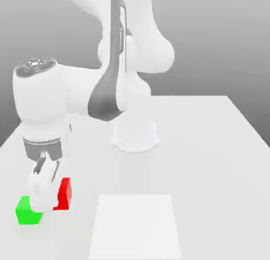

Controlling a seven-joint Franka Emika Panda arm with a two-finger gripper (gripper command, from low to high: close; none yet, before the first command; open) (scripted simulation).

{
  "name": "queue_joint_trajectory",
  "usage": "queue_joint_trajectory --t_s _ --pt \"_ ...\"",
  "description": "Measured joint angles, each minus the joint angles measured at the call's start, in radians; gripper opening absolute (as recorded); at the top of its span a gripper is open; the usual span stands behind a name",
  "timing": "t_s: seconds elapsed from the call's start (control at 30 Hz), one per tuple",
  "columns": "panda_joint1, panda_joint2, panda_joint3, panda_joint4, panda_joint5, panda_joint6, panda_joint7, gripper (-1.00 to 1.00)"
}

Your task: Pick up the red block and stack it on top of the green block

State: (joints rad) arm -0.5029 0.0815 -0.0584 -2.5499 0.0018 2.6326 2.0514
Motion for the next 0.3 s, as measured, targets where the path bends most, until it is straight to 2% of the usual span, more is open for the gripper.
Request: queue_joint_trajectory --t_s 0.17,0.2,0.3 --pt "-0.042 0.127 -0.018 0.007 0.039 0.12 0.043 -1.0" --pt "-0.044 0.152 -0.015 0.009 0.045 0.143 0.04 1.0" --pt "-0.044 0.152 -0.015 0.009 0.045 0.143 0.04 1.0"
